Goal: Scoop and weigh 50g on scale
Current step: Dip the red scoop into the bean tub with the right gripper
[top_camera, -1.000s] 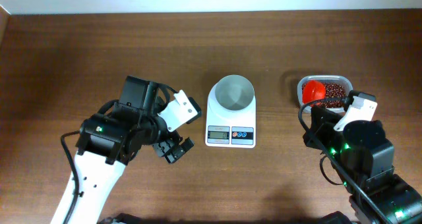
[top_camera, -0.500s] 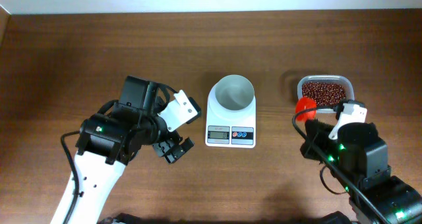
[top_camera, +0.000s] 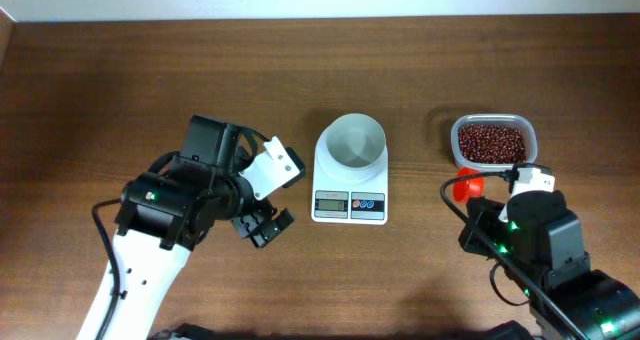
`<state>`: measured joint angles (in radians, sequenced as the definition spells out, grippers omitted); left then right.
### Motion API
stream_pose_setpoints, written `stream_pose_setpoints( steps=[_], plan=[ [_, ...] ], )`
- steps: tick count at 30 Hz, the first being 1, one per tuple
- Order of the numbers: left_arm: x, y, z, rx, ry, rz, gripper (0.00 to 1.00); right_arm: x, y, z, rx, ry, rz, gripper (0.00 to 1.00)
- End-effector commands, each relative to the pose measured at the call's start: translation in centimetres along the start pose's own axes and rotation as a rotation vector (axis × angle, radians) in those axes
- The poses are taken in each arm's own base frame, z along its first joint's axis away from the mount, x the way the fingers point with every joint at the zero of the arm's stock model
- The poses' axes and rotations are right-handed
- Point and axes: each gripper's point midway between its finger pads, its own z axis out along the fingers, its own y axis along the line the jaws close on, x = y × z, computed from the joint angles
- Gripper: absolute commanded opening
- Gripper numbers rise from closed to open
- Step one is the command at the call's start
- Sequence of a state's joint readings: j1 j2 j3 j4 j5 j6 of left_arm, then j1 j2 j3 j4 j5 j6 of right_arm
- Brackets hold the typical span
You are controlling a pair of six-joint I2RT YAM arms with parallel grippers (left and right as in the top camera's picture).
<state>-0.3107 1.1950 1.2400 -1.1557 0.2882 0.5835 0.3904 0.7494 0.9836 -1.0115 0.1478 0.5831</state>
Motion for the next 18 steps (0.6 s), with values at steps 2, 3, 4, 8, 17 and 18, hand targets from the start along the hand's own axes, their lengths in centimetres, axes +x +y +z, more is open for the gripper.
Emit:
stream_pose_setpoints(
  steps=[2,3,4,8,17,18],
  plan=[
    [-0.5,0.3,-0.5,-0.012,-0.019,0.017,0.99,-0.7,-0.6,0.1,0.049,-0.008,-0.082,0.04],
    [-0.5,0.3,-0.5,-0.012,-0.019,0.017,0.99,-0.7,-0.6,0.2,0.061,0.011,-0.097,0.04],
    [-0.5,0.3,-0.5,-0.012,-0.019,0.017,0.99,-0.7,-0.5,0.2,0.076,0.037,-0.126,0.04],
    [-0.5,0.3,-0.5,-0.013,-0.019,0.017,0.99,-2.4,-0.4,-1.2,0.187,0.178,-0.225,0.04],
    [-0.5,0.3,-0.5,-0.012,-0.02,0.017,0.99,-7.5,-5.7,2.0,0.583,0.341,-0.185,0.04],
    [-0.5,0.3,-0.5,-0.012,-0.02,0.017,0.99,-8.1,-6.8,3.5,0.633,0.356,-0.172,0.04]
  ],
)
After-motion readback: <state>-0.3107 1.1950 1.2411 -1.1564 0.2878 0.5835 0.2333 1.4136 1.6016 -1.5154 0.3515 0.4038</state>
